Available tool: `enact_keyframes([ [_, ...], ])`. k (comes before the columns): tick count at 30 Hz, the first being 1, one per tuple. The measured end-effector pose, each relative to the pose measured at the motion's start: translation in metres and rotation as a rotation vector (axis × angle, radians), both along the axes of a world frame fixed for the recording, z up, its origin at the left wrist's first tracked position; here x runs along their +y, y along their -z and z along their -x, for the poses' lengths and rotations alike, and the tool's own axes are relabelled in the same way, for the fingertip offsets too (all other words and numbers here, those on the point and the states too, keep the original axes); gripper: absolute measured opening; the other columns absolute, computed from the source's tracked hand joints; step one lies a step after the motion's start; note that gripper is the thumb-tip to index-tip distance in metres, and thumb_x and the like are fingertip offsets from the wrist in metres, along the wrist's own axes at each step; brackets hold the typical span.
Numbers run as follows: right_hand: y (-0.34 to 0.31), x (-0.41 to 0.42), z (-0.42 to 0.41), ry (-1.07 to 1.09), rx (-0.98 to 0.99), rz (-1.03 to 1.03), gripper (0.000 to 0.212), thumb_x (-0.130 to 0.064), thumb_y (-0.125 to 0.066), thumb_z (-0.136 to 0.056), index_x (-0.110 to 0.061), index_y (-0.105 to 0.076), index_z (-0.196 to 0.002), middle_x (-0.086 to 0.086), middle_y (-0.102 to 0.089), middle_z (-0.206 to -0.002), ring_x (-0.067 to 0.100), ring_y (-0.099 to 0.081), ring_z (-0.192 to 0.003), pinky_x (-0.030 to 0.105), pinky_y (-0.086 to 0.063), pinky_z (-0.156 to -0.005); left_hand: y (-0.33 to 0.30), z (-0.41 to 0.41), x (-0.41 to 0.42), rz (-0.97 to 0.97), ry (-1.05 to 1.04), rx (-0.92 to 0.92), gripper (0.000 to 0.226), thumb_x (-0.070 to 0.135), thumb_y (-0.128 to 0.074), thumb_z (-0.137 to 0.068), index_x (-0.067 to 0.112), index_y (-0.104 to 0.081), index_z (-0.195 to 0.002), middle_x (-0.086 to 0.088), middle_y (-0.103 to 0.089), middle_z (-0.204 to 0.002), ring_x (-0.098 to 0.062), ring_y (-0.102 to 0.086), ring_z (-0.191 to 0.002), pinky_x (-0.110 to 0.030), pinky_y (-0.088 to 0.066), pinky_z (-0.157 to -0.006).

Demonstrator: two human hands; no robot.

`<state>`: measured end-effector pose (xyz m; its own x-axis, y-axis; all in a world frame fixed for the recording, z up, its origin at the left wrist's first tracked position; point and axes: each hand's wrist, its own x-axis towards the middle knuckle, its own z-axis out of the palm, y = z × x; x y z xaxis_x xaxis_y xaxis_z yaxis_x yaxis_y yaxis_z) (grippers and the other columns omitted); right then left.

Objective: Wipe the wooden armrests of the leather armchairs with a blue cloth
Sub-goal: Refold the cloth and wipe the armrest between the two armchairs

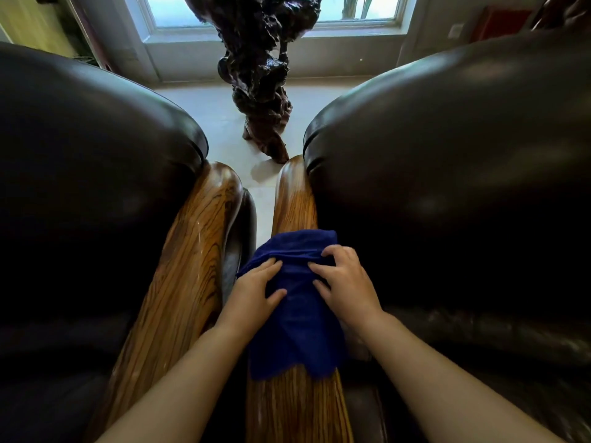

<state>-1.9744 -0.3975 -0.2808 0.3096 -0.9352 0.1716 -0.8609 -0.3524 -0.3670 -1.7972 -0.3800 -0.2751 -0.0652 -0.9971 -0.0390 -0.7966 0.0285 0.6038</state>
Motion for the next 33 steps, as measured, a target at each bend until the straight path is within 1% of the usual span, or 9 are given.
enact_keyframes([
  [4,0.000,0.023,-0.005,0.008,-0.049,0.049,0.022,-0.021,-0.061,-0.085,-0.017,-0.067,-0.105,0.003,-0.055,-0.108,0.018,-0.051,-0.100,0.032,-0.048,-0.087,-0.005,-0.010,0.026,0.012,-0.012,-0.025,0.045,0.017,-0.064,-0.083,0.020,-0.052,-0.127,0.000,-0.053,-0.135,-0.010,-0.046,-0.125,-0.022,-0.030,-0.105],
  [9,-0.007,0.051,0.000,-0.014,-0.066,-0.028,0.019,-0.025,-0.061,-0.085,-0.022,-0.069,-0.102,-0.001,-0.055,-0.121,0.015,-0.046,-0.116,0.032,-0.037,-0.100,-0.018,-0.008,0.051,0.034,0.066,-0.210,0.020,0.025,-0.055,-0.089,0.027,-0.062,-0.107,0.006,-0.067,-0.107,-0.007,-0.060,-0.098,-0.020,-0.043,-0.087],
  [13,-0.042,0.052,0.013,-0.087,-0.104,-0.213,0.022,-0.027,-0.058,-0.087,-0.025,-0.067,-0.107,-0.008,-0.057,-0.120,0.007,-0.044,-0.116,0.025,-0.033,-0.103,-0.051,-0.008,0.053,-0.041,0.090,-0.172,0.013,0.024,-0.059,-0.086,0.027,-0.067,-0.095,0.008,-0.069,-0.096,0.001,-0.058,-0.084,-0.015,-0.045,-0.081],
  [17,-0.101,0.042,0.029,-0.051,-0.186,-0.404,0.019,-0.025,-0.061,-0.085,-0.027,-0.069,-0.102,-0.008,-0.064,-0.105,0.006,-0.056,-0.099,0.030,-0.048,-0.091,-0.110,-0.001,0.042,-0.082,0.119,-0.080,0.012,0.019,-0.064,-0.083,0.021,-0.070,-0.093,0.006,-0.070,-0.092,0.000,-0.062,-0.082,-0.015,-0.051,-0.077],
  [20,-0.156,0.035,0.045,-0.033,-0.247,-0.465,0.016,-0.024,-0.065,-0.082,-0.025,-0.071,-0.098,-0.010,-0.066,-0.093,0.002,-0.061,-0.086,0.024,-0.052,-0.079,-0.170,0.006,0.031,-0.076,0.158,-0.040,0.009,0.016,-0.067,-0.081,0.021,-0.071,-0.087,0.007,-0.070,-0.086,-0.001,-0.064,-0.078,-0.015,-0.053,-0.072],
  [22,-0.195,0.033,0.054,-0.052,-0.258,-0.472,0.015,-0.023,-0.067,-0.081,-0.024,-0.071,-0.096,-0.010,-0.068,-0.087,0.000,-0.063,-0.079,0.019,-0.051,-0.072,-0.210,0.011,0.028,-0.067,0.189,-0.029,0.008,0.015,-0.068,-0.079,0.020,-0.071,-0.084,0.007,-0.070,-0.082,-0.001,-0.065,-0.076,-0.015,-0.054,-0.071],
  [26,-0.281,0.041,0.073,-0.081,-0.262,-0.415,0.013,-0.021,-0.068,-0.078,-0.022,-0.074,-0.089,-0.007,-0.072,-0.084,0.000,-0.064,-0.076,0.013,-0.048,-0.067,-0.291,0.026,0.029,-0.002,0.244,-0.052,0.009,0.013,-0.070,-0.076,0.017,-0.075,-0.083,0.003,-0.073,-0.078,-0.001,-0.064,-0.066,-0.006,-0.048,-0.064],
  [29,-0.342,0.057,0.090,-0.073,-0.261,-0.363,0.011,-0.019,-0.068,-0.076,-0.021,-0.075,-0.085,-0.008,-0.072,-0.077,-0.003,-0.063,-0.069,0.012,-0.048,-0.061,-0.347,0.041,0.036,0.041,0.281,-0.066,0.009,0.015,-0.070,-0.075,0.016,-0.075,-0.082,0.000,-0.074,-0.078,-0.005,-0.065,-0.067,-0.016,-0.051,-0.069],
  [33,-0.411,0.086,0.119,-0.049,-0.275,-0.316,0.010,-0.014,-0.069,-0.076,-0.018,-0.075,-0.083,-0.013,-0.068,-0.067,-0.010,-0.058,-0.053,0.005,-0.039,-0.048,-0.410,0.069,0.053,0.120,0.371,0.006,0.007,0.011,-0.072,-0.073,0.017,-0.075,-0.077,0.009,-0.070,-0.068,0.005,-0.063,-0.060,-0.004,-0.047,-0.063],
])
